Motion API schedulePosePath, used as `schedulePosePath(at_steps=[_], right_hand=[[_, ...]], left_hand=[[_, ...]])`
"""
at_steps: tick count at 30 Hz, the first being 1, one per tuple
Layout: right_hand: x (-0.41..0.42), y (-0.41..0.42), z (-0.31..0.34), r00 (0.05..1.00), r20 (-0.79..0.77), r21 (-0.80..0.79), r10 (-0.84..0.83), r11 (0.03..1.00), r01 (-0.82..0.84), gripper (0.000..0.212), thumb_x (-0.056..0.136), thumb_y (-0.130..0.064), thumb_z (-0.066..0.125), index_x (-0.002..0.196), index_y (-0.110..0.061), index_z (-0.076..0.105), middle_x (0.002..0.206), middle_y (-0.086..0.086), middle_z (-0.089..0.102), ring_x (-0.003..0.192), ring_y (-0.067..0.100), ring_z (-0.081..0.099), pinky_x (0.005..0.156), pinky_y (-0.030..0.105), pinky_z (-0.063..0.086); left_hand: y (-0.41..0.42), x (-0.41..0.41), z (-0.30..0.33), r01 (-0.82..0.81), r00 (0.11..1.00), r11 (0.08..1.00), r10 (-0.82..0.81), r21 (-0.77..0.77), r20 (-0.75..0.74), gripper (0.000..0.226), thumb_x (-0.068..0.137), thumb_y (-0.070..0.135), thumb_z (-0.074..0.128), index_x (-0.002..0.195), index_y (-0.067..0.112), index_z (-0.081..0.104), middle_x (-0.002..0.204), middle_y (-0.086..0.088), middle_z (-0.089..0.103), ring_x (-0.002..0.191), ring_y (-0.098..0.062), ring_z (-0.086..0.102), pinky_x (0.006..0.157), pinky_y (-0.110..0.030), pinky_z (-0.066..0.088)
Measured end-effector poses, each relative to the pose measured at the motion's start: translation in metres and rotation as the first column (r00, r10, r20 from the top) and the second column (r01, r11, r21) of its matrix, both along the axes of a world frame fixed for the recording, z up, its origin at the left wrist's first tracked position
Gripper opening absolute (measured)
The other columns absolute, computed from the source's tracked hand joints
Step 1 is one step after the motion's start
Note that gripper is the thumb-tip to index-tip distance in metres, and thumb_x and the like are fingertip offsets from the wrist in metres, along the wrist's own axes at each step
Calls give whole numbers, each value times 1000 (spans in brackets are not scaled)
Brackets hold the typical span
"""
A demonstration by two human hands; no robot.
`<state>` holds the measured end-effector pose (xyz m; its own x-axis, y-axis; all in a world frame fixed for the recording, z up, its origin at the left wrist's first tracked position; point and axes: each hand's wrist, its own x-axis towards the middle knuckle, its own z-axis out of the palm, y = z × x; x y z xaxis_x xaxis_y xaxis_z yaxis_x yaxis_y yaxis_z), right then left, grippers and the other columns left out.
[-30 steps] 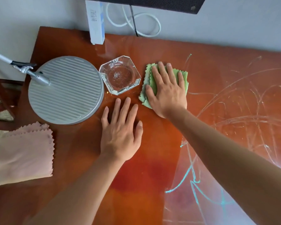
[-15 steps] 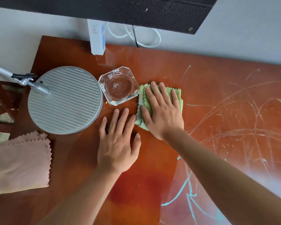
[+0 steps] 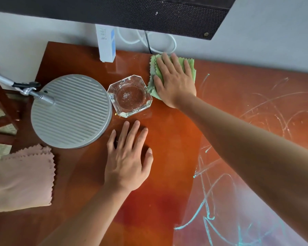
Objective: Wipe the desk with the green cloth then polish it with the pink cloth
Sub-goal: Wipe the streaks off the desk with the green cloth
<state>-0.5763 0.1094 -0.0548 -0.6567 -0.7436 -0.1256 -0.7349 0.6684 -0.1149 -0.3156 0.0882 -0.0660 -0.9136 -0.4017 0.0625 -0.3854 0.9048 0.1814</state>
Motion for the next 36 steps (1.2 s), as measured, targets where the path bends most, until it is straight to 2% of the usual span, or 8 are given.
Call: schedulePosePath(at_steps=[4, 9, 12, 17, 23, 28, 32, 36], right_hand=[[43, 26, 2, 995, 19, -15, 102, 995, -102, 65, 104, -49, 8, 163, -23, 8, 171, -2, 4, 157, 23, -4, 126, 51, -1], [74, 73, 1, 992, 45, 9, 119, 993, -119, 66, 105, -53, 10, 163, -22, 9, 171, -2, 5, 157, 21, -5, 126, 51, -2], [60, 85, 0, 991, 39, 31, 129, 991, -130, 68, 103, -57, 9, 163, -25, 8, 171, -2, 4, 157, 20, -5, 127, 50, -3], [-3, 62, 1, 999, 10, 11, -34, 999, 34, 65, 104, -52, 9, 163, -24, 9, 171, -2, 4, 157, 21, -3, 127, 47, -4], [-36, 45, -1, 996, -8, 2, -83, 997, 83, 66, 104, -52, 10, 163, -23, 8, 171, -2, 6, 157, 21, -1, 127, 48, -2], [5, 66, 2, 992, 16, -33, -127, 991, 127, 68, 104, -54, 10, 163, -21, 11, 171, 1, 7, 157, 24, -1, 127, 50, -1], [68, 103, 4, 997, 48, -40, -53, 998, 55, 68, 105, -56, 13, 163, -20, 14, 170, 1, 10, 157, 25, 0, 126, 52, 0], [81, 119, 0, 998, 65, 9, 18, 1000, -18, 69, 103, -58, 13, 163, -21, 12, 170, 1, 7, 157, 24, -3, 126, 52, -2]], left_hand=[[-1, 0, 0, 2, 1000, 1000, -2, -4, 16, 56, 99, 44, 39, 147, 16, 49, 161, -10, 38, 151, -32, 29, 121, -57, 21], [-1, 0, 3, -6, 998, 1000, 6, 9, 59, 58, 99, 44, 35, 148, 16, 47, 162, -10, 36, 152, -31, 26, 121, -58, 21], [-1, 0, 4, -6, 998, 1000, 6, 6, 62, 57, 99, 43, 35, 148, 16, 47, 162, -10, 36, 152, -31, 26, 121, -58, 20], [-1, -1, 2, 8, 1000, 1000, -8, 2, 25, 56, 99, 42, 38, 147, 14, 48, 161, -11, 37, 151, -34, 30, 121, -58, 20], [-1, 0, 1, 8, 1000, 1000, -8, -5, 21, 56, 100, 42, 38, 147, 14, 48, 161, -11, 37, 151, -34, 29, 121, -58, 20], [0, 0, 4, -1, 999, 1000, 1, 11, 34, 57, 99, 41, 38, 147, 13, 49, 161, -11, 36, 151, -34, 28, 121, -57, 19], [0, -1, 4, -6, 999, 1000, 5, 18, 37, 57, 99, 40, 37, 147, 13, 48, 162, -11, 35, 152, -33, 26, 122, -57, 18], [-1, 0, 1, -2, 1000, 1000, 2, 12, 16, 56, 99, 40, 37, 147, 13, 48, 162, -11, 36, 152, -33, 26, 121, -57, 19]])
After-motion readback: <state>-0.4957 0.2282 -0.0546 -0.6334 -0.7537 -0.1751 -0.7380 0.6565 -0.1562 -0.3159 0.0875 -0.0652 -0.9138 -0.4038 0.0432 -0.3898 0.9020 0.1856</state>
